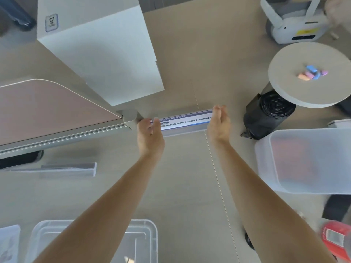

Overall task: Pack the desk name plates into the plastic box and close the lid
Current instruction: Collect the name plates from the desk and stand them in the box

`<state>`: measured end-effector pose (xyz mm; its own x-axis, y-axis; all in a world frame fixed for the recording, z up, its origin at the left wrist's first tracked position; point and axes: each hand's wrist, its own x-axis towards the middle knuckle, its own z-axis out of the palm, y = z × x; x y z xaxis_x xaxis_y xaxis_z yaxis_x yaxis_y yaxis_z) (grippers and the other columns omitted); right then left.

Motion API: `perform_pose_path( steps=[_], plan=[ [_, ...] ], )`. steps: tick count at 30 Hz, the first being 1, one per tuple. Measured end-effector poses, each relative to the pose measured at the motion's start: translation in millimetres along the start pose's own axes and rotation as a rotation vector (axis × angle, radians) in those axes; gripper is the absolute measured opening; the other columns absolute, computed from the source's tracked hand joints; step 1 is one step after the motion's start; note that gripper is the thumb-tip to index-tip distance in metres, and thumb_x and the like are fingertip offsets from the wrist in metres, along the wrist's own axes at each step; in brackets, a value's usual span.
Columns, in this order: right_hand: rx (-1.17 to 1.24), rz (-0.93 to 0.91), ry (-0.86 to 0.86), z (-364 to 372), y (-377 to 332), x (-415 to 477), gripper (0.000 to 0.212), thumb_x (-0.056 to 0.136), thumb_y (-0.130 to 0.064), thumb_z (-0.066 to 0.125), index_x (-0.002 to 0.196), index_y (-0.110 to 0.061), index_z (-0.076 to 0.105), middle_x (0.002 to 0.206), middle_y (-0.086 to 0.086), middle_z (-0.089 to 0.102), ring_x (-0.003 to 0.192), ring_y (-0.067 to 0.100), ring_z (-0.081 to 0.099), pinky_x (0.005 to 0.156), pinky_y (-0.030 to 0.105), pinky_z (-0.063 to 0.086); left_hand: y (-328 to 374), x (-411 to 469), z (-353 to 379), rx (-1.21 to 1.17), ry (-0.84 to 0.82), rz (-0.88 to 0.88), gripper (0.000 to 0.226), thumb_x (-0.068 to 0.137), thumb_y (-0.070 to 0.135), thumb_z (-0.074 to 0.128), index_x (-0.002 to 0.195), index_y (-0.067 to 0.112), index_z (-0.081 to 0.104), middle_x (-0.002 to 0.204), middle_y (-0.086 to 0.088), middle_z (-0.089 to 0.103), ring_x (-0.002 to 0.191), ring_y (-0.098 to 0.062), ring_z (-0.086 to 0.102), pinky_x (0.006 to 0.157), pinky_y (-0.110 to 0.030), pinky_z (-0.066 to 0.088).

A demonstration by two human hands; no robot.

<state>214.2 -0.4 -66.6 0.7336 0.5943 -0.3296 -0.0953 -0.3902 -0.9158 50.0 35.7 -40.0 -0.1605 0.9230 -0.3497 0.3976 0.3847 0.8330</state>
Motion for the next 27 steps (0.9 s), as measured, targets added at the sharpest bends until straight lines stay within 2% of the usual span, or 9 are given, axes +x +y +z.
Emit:
perform_pose_path(
  steps=[4,8,11,14,16,18,22,24,27],
  plan=[
    [-0.030,-0.056,-0.026,-7,5,-3,0.022,0.092,-0.026,0.030,0.075,-0.019,0.042,0.064,-0.007,0.040,0.061,0.013,0.039,0.064,0.034,0.037,-9,8,-2,-0.106,-0.055,-0.071,0.031,0.079,0.050,0.064,0.094,0.025,0.055,0.086,0.012,0.058,0.079,-0.018,0.057,0.081,-0.039,0.046],
    [-0.029,-0.026,-0.069,-11,-3,-3,0.019,0.085,-0.025,0.030,0.071,-0.021,0.041,0.063,-0.006,0.038,0.060,0.013,0.036,0.060,0.032,0.035,-11,19,-11,-0.247,-0.136,-0.205,0.032,0.056,0.048,0.073,0.076,0.027,0.059,0.060,0.009,0.050,0.054,-0.012,0.043,0.078,-0.036,0.045],
    [0.002,0.036,-0.061,-11,-5,-10,0.024,0.092,-0.026,0.032,0.069,-0.027,0.039,0.065,-0.007,0.037,0.061,0.012,0.036,0.067,0.031,0.035,3,9,-9,-0.192,-0.182,-0.254,0.019,0.073,0.044,0.067,0.083,0.028,0.063,0.090,-0.018,0.057,0.077,-0.018,0.051,0.089,-0.035,0.044],
    [0.125,0.195,-0.066,-9,-11,-23,0.030,0.083,-0.049,0.034,0.090,-0.027,0.052,0.092,-0.005,0.052,0.087,0.017,0.047,0.089,0.036,0.038,12,0,-10,-0.077,-0.280,-0.313,0.028,0.096,0.042,0.043,0.111,0.023,0.058,0.135,-0.021,0.050,0.107,-0.027,0.052,0.101,-0.039,0.039],
    [0.195,0.243,-0.064,-10,-14,-27,0.057,0.081,-0.055,0.034,0.124,-0.024,0.056,0.128,-0.002,0.055,0.119,0.020,0.049,0.110,0.037,0.033,13,-6,-14,-0.053,-0.332,-0.339,0.030,0.099,0.044,0.036,0.111,0.023,0.053,0.143,-0.017,0.045,0.122,-0.028,0.049,0.105,-0.040,0.034],
    [0.226,0.260,-0.066,-12,-21,-34,0.064,0.083,-0.056,0.033,0.135,-0.023,0.051,0.144,0.000,0.049,0.133,0.020,0.043,0.116,0.040,0.028,13,-14,-20,-0.075,-0.338,-0.362,0.023,0.099,0.047,0.037,0.097,0.029,0.051,0.136,-0.009,0.046,0.121,-0.024,0.043,0.106,-0.035,0.027],
    [0.230,0.217,-0.088,-17,-41,-48,0.027,0.097,-0.052,0.032,0.103,-0.035,0.053,0.138,0.001,0.047,0.122,0.018,0.043,0.113,0.039,0.026,22,-28,-31,-0.215,-0.369,-0.328,0.033,0.099,0.054,0.036,0.126,0.035,0.041,0.133,0.011,0.035,0.128,-0.013,0.031,0.105,-0.034,0.020],
    [0.238,0.192,-0.092,-18,-55,-58,0.031,0.094,-0.056,0.034,0.092,-0.036,0.056,0.133,0.009,0.052,0.124,0.025,0.046,0.110,0.042,0.031,33,-34,-40,-0.224,-0.346,-0.271,0.030,0.100,0.054,0.036,0.121,0.034,0.039,0.131,0.007,0.036,0.124,-0.018,0.034,0.109,-0.038,0.024],
    [0.244,0.144,-0.043,-16,-69,-74,0.051,0.076,-0.071,0.038,0.060,-0.025,0.049,0.095,0.012,0.043,0.092,0.030,0.046,0.086,0.044,0.038,45,-40,-56,-0.261,-0.327,-0.196,0.031,0.099,0.057,0.036,0.124,0.039,0.036,0.133,0.010,0.032,0.136,-0.020,0.030,0.107,-0.039,0.025]
  ],
)
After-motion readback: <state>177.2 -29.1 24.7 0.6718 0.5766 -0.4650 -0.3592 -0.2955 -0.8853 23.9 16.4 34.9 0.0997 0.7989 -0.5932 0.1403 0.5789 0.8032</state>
